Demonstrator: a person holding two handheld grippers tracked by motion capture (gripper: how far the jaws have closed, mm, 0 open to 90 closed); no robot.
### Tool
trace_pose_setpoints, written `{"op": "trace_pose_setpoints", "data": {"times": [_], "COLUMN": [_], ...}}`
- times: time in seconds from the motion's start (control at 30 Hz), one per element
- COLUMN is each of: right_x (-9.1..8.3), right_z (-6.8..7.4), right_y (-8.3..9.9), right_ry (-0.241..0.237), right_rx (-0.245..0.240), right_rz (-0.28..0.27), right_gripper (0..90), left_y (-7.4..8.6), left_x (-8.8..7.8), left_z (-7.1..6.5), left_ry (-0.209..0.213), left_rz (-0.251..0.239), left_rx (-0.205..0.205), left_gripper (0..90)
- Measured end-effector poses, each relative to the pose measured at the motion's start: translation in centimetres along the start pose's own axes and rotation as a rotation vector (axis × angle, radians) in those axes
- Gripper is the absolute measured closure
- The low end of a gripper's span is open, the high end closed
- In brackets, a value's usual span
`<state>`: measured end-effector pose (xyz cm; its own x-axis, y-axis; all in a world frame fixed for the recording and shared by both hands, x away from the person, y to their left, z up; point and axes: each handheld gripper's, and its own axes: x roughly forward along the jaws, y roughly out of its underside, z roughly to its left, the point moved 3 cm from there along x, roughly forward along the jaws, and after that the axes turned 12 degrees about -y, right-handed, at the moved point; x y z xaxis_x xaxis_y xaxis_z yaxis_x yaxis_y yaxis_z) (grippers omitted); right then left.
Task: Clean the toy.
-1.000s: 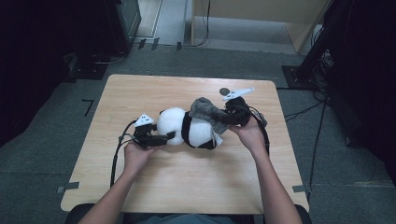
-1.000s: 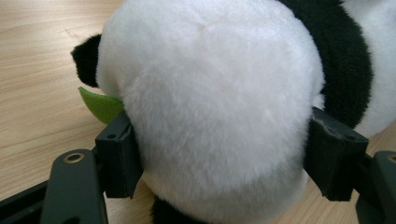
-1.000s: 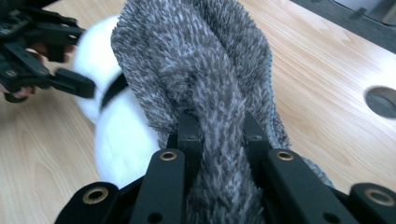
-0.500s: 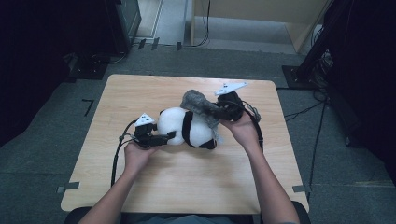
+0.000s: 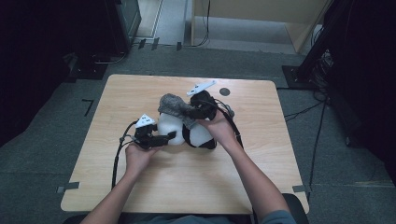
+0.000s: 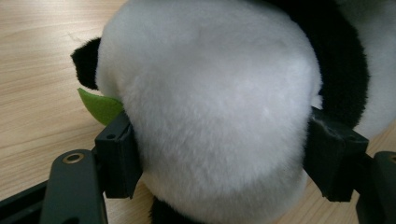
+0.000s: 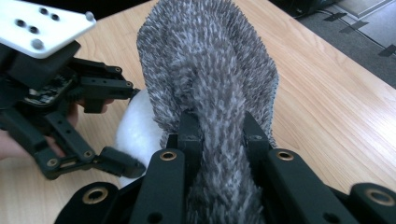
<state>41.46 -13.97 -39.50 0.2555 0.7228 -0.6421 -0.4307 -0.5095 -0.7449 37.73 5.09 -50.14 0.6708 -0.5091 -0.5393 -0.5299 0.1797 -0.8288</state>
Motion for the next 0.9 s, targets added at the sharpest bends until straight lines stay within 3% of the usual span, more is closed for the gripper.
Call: {"op": "trace_pose_setpoints", "data": {"times": [0.37,0.5,0.67,0.9], "right_x": [3.7,3.3,2.4,0.3], "right_z": [0.5,0.1,-0.3,-0.7], "right_y": [0.7,1.0,1.3,2.1], "right_ry": [-0.025,-0.028,-0.001,0.032], "right_rx": [-0.025,-0.005,-0.016,0.002], "right_rz": [0.040,0.039,0.074,0.085], "right_gripper": [75.6,75.9,76.0,76.2], "left_y": [0.2,0.2,0.2,0.1], "left_x": [-0.2,-0.1,0.0,0.0], "left_z": [-0.3,-0.4,-0.3,-0.2], "left_ry": [-0.005,-0.012,-0.011,-0.005], "left_rz": [0.005,0.002,0.009,0.018], "left_rx": [-0.007,-0.005,-0.011,-0.012], "left_gripper": [23.9,23.9,24.0,23.2]}}
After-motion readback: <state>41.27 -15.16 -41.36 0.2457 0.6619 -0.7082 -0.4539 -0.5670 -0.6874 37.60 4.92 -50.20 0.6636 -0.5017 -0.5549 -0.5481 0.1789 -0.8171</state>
